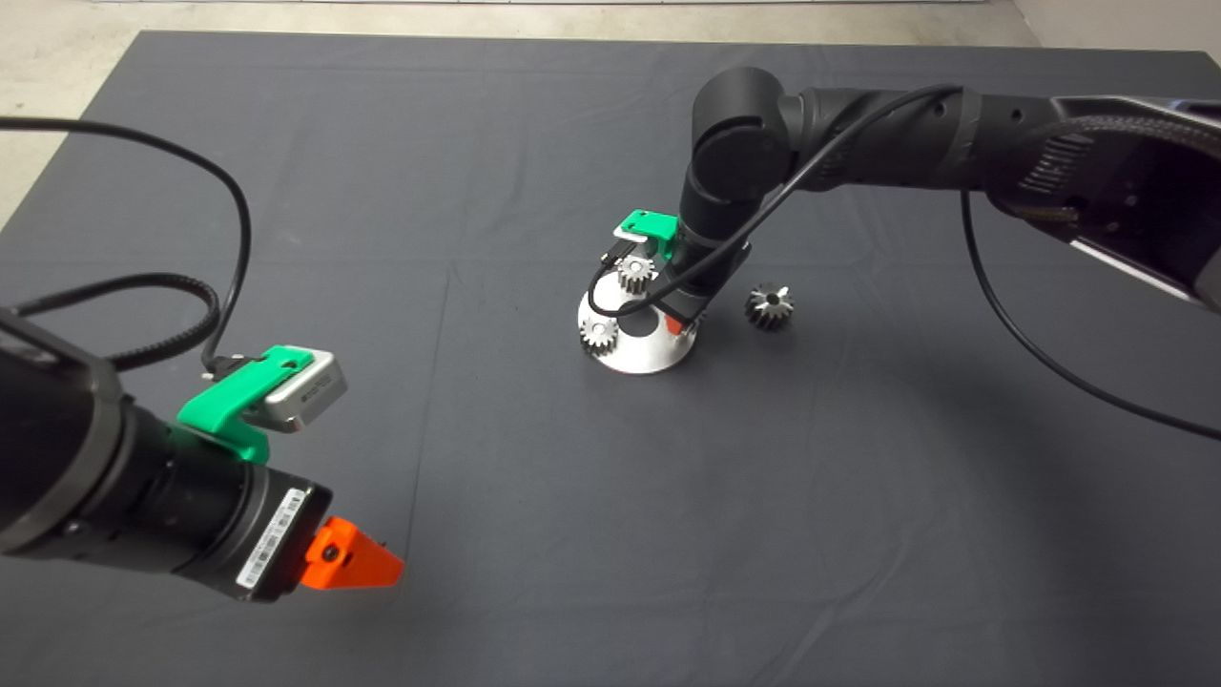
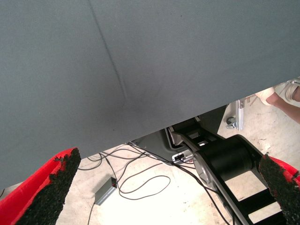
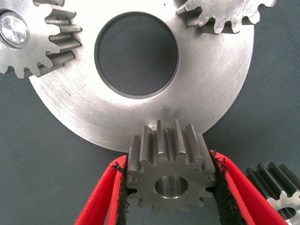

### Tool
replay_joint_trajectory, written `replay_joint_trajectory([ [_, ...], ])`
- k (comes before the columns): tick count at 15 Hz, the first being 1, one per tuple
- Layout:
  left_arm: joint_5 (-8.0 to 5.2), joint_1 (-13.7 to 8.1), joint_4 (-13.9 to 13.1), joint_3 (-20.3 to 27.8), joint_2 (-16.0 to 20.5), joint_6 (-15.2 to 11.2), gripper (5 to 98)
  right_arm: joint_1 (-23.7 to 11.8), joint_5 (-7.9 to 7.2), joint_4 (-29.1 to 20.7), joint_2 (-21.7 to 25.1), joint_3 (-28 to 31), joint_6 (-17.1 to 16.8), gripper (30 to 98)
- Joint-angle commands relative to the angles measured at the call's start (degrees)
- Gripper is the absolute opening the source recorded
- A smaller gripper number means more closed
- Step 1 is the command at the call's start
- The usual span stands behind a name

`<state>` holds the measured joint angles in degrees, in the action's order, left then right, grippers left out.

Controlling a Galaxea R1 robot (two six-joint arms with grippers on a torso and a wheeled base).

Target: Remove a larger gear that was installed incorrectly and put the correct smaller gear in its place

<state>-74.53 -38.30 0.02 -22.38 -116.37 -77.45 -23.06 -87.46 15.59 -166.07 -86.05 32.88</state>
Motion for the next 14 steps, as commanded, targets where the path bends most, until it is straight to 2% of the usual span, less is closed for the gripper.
replay_joint_trajectory([
  [1, 0.0, -0.64, -0.82, 0.25, -0.13, 0.19, 98.2, -1.81, -7.55, 1.99, -0.39, 0.38, 0.43, 39.6],
  [14, 0.18, -0.64, -0.82, 0.07, -0.31, -0.07, 98.2, -1.72, -7.55, 1.84, -0.71, 0.46, 1.49, 39.6],
])
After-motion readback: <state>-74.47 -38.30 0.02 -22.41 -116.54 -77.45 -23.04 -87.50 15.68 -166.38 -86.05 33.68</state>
